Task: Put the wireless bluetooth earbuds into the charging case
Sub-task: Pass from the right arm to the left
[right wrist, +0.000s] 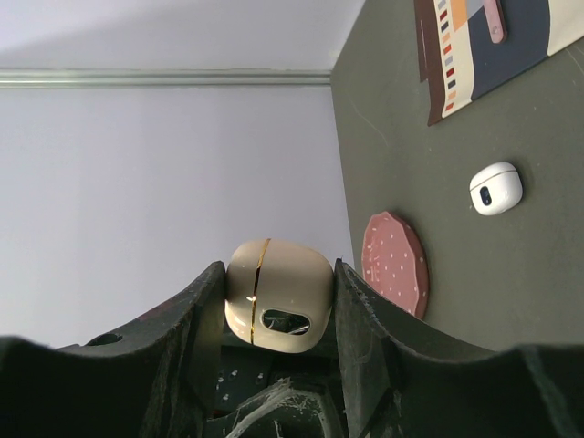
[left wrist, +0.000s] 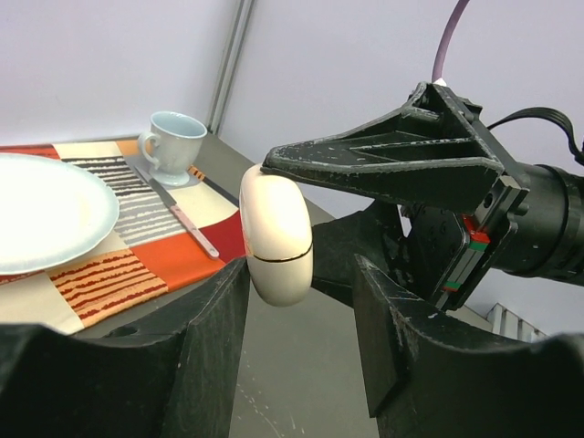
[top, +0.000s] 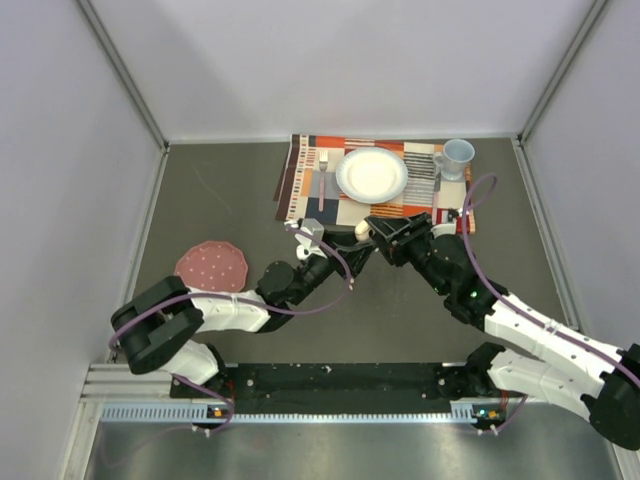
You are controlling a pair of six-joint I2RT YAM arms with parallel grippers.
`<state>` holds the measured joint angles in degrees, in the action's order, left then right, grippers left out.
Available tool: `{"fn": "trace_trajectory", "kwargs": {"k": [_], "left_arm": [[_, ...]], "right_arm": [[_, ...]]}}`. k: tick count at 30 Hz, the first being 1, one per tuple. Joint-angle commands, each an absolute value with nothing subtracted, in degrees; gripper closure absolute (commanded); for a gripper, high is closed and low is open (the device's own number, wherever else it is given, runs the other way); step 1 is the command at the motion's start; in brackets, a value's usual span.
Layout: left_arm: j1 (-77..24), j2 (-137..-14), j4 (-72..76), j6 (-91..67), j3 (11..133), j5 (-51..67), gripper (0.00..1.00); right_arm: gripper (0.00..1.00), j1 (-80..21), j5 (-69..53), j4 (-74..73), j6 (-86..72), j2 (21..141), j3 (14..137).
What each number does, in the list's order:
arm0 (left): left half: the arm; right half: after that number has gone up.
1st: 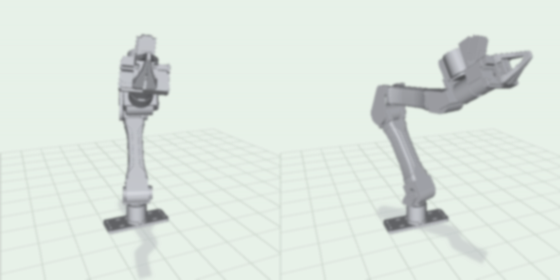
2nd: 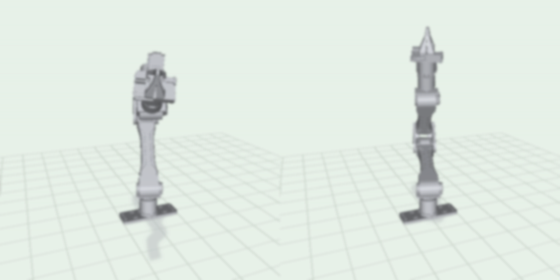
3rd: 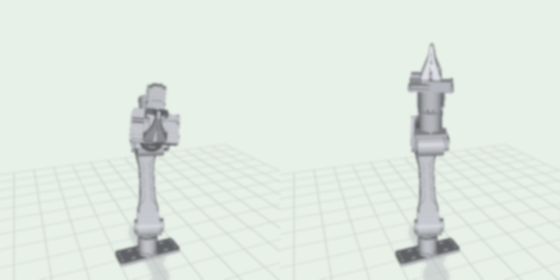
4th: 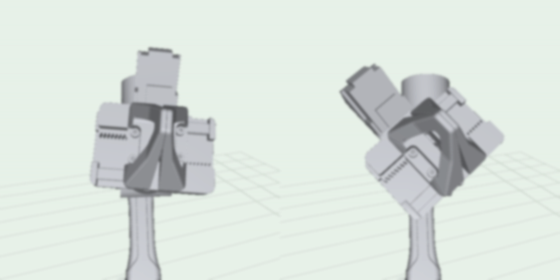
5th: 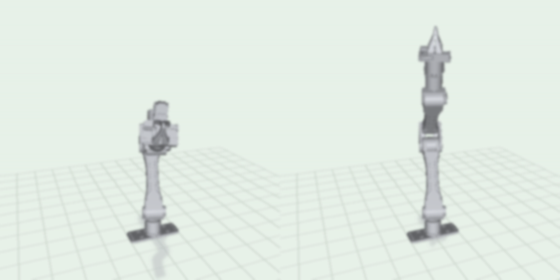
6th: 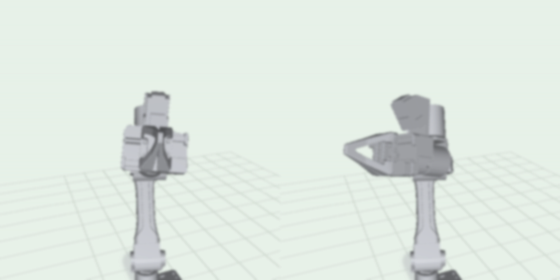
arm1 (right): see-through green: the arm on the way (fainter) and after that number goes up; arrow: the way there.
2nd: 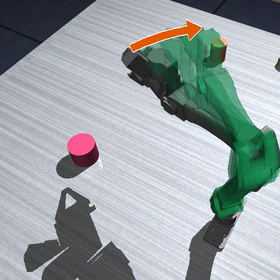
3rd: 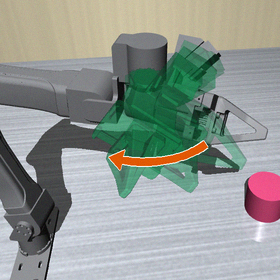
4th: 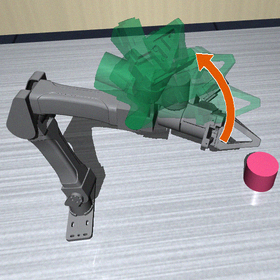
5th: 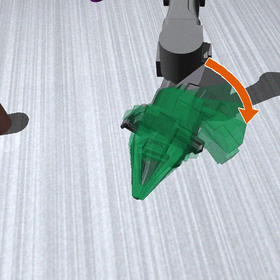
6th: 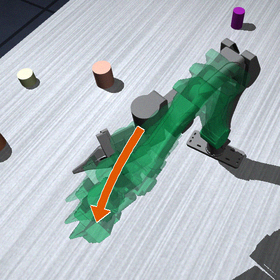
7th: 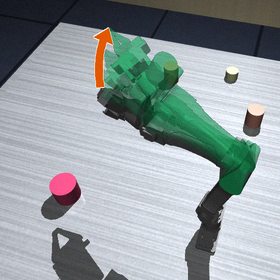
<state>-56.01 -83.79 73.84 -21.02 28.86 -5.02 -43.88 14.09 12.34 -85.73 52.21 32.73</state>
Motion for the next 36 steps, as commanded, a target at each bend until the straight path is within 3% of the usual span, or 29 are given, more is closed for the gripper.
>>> {"fn": "trace_trajectory", "kwargs": {"k": [1,7,24,28,36], "left_arm": [[-56.3,-84.5,94.1,-21.4,30.8,-5.0,0.46],[-56.3,-86.0,94.9,-21.6,31.5,-6.0,0.53],[-56.3,-85.9,95.7,-20.7,32.4,-7.6,0.53],[-56.4,-86.3,95.6,-20.8,32.9,-7.9,0.49],[-56.3,-87.0,95.7,-21.6,33.1,-7.9,0.56]], "right_arm": [[0.99,-44.7,14.8,13.9,-85.8,51.8,33.5],[0.99,-44.7,14.1,14.5,-85.8,51.7,33.3],[0.99,-44.7,14.4,14.1,-85.6,51.8,33.5],[0.99,-44.7,14.1,14.5,-85.7,52.1,33.5],[0.99,-44.6,14.1,14.7,-85.9,52.0,33.2]]}}
